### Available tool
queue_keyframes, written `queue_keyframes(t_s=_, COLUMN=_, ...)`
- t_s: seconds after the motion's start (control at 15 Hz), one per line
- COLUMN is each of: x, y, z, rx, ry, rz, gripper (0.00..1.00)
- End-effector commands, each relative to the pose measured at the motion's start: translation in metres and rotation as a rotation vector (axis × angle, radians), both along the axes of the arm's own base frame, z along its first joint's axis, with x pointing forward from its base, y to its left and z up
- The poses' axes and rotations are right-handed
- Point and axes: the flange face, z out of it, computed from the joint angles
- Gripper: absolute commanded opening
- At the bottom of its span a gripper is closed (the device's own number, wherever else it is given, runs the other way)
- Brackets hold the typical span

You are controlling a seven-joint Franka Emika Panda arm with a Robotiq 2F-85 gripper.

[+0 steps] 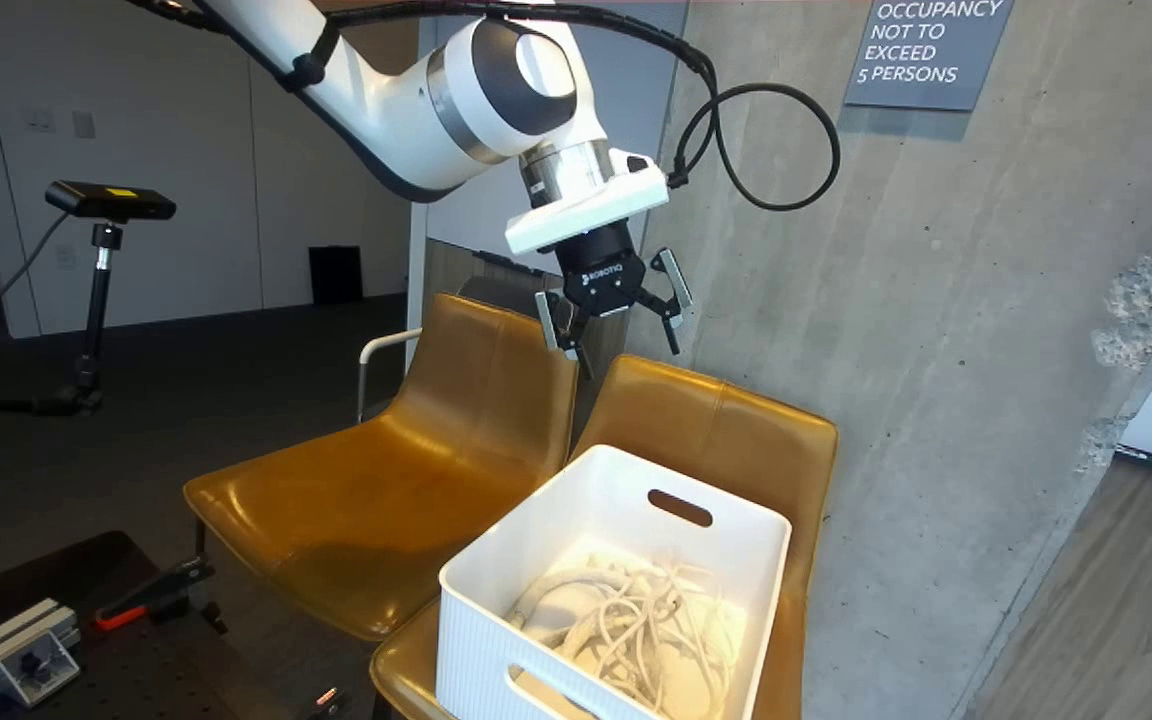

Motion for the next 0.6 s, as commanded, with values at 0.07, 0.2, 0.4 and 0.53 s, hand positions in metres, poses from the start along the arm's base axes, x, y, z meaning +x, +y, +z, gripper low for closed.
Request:
queue_keyframes(t_s=0.07, x=-0.017, y=-0.002, z=0.001, rx=0.077, ry=-0.061, rz=0.063, gripper=1.00)
queue_keyframes(t_s=0.2, x=-0.003, y=-0.008, z=0.000, rx=0.092, ry=-0.053, rz=0.076, gripper=1.00)
queue_keyframes(t_s=0.4, x=0.016, y=-0.019, z=-0.014, rx=0.132, ry=-0.034, rz=0.046, gripper=1.00)
queue_keyframes(t_s=0.53, x=0.030, y=-0.027, z=-0.034, rx=0.170, ry=-0.013, rz=0.033, gripper=1.00)
